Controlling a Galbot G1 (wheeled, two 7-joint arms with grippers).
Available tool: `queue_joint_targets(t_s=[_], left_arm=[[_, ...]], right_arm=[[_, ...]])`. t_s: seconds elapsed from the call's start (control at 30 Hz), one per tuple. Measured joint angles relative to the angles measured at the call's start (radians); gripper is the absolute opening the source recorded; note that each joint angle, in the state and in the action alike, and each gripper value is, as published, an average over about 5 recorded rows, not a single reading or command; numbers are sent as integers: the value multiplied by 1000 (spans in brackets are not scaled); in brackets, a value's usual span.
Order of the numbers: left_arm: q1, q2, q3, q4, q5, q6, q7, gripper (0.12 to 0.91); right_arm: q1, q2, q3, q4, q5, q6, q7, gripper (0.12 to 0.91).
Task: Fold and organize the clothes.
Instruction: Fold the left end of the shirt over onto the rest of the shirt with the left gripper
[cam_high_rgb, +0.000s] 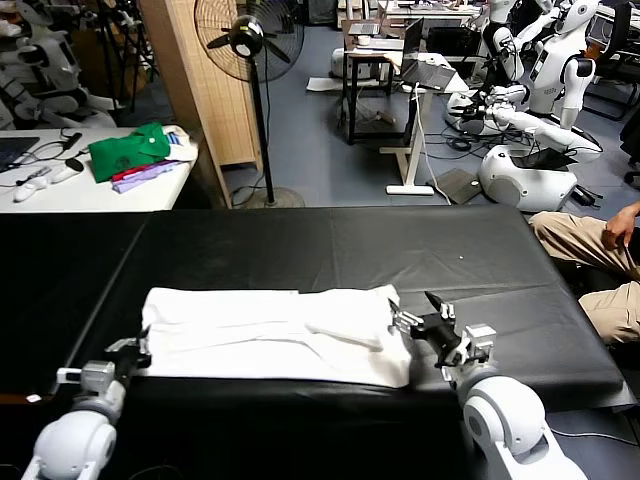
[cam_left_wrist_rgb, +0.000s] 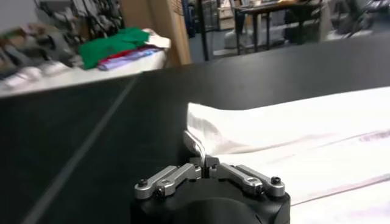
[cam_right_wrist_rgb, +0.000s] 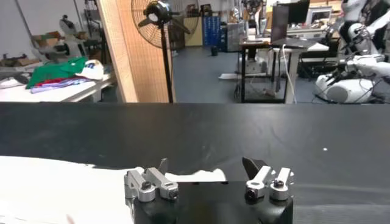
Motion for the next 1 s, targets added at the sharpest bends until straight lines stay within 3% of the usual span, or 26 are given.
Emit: queue_joint_targets(t_s=[0.17,0.5,0.73,0.87,1.0], left_arm=[[15,67,-15,35,109,-53,-16,147],[57,175,-102,65,283,-91,-42,147],[92,142,-82,-35,257,-78,-37,147],[80,71,-5,-140,197,-33,-34,147],[36,4,113,-220,55,22,-36,147]], right_arm=[[-11,6,-8,-2,-25,13,-3,798],[-25,-1,8,32,-17,15,-3,798],[-42,18,11,48,-8,5,7,798],[-55,20,30,64,-3,-4,17,798],[-76,29,55,78,-7,-7,19,798]])
